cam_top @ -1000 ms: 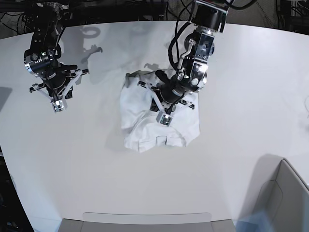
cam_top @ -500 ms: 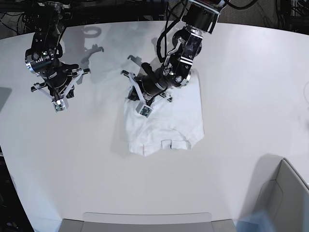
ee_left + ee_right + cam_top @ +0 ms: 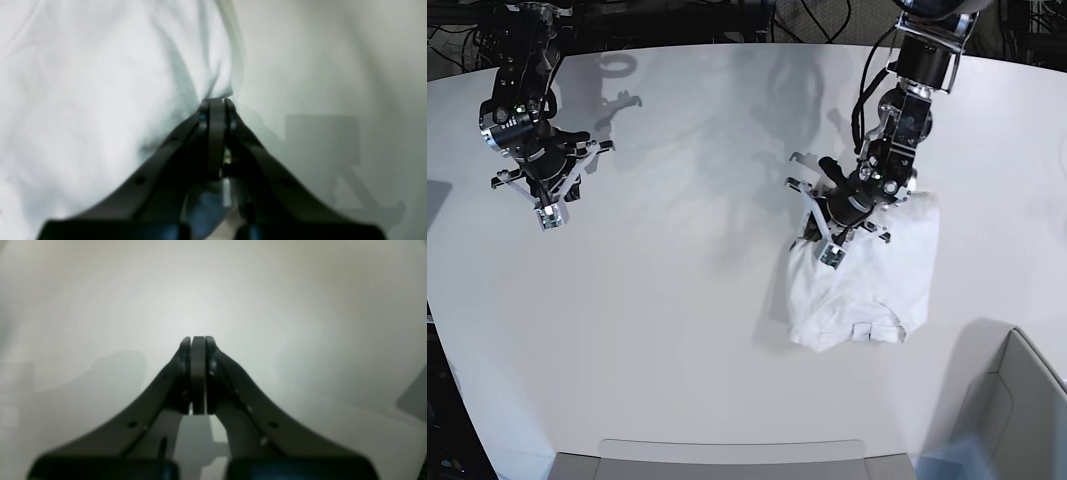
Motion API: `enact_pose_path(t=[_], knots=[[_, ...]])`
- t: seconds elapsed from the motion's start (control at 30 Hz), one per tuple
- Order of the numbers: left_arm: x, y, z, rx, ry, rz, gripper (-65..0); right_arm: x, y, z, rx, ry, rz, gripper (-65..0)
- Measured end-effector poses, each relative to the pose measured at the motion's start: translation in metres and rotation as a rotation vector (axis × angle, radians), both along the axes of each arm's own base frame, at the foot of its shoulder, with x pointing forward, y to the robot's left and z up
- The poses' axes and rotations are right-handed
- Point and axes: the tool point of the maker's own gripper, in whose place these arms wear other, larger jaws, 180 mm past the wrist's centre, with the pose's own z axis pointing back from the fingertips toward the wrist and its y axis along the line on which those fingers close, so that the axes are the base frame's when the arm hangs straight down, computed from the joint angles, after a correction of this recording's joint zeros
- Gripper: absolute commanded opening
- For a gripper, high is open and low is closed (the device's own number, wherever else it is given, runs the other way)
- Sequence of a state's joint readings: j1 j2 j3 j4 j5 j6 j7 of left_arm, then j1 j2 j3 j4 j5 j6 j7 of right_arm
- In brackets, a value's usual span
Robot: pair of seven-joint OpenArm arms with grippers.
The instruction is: Fold the T-shirt properly
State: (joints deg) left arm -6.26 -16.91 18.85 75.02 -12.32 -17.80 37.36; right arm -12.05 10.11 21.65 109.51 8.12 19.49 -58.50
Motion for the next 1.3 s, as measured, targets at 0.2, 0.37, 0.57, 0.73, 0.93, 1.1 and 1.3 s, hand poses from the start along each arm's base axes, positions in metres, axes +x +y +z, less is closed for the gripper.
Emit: enact_pose_path(t=[0.2,0.37,0.57,0.73,0.93,1.1,1.3], knots=[[0.015,0.04,0.01,0.021,0.004,0.119,-65.0,-0.004,0.008,0.008,0.026,-0.022,0.02,-65.0],[0.023,0.073,0.054,0.073,-0.09,0.209,-65.0,0.0,0.013,0.028,0.011,-0.079,0.038,-65.0],[0.029,0.06,0.139,-0.029,-0.35,0.264,-65.0,-0.004,0.016,0.031,0.004,-0.087,0.056,-65.0],[-0.018,0.068,0.125,-0.021,-0.295,0.303,-65.0,-0.034,0.027,0.013,0.059,-0.005,0.133,-65.0],[-0.081,0.065,0.115,-0.03,-0.238,0.343,-65.0,-0.087,0.029,-0.002,0.176,0.068,0.169,-65.0],[-0.135,0.093,0.086,0.036,-0.131,0.403,-65.0,-0.129,0.012,-0.01,0.231,0.15,0.091,-65.0],[-0.217,0.114,0.061,0.098,0.036,0.463,-65.0,-0.216,-0.016,-0.015,0.258,0.372,0.011,-65.0]])
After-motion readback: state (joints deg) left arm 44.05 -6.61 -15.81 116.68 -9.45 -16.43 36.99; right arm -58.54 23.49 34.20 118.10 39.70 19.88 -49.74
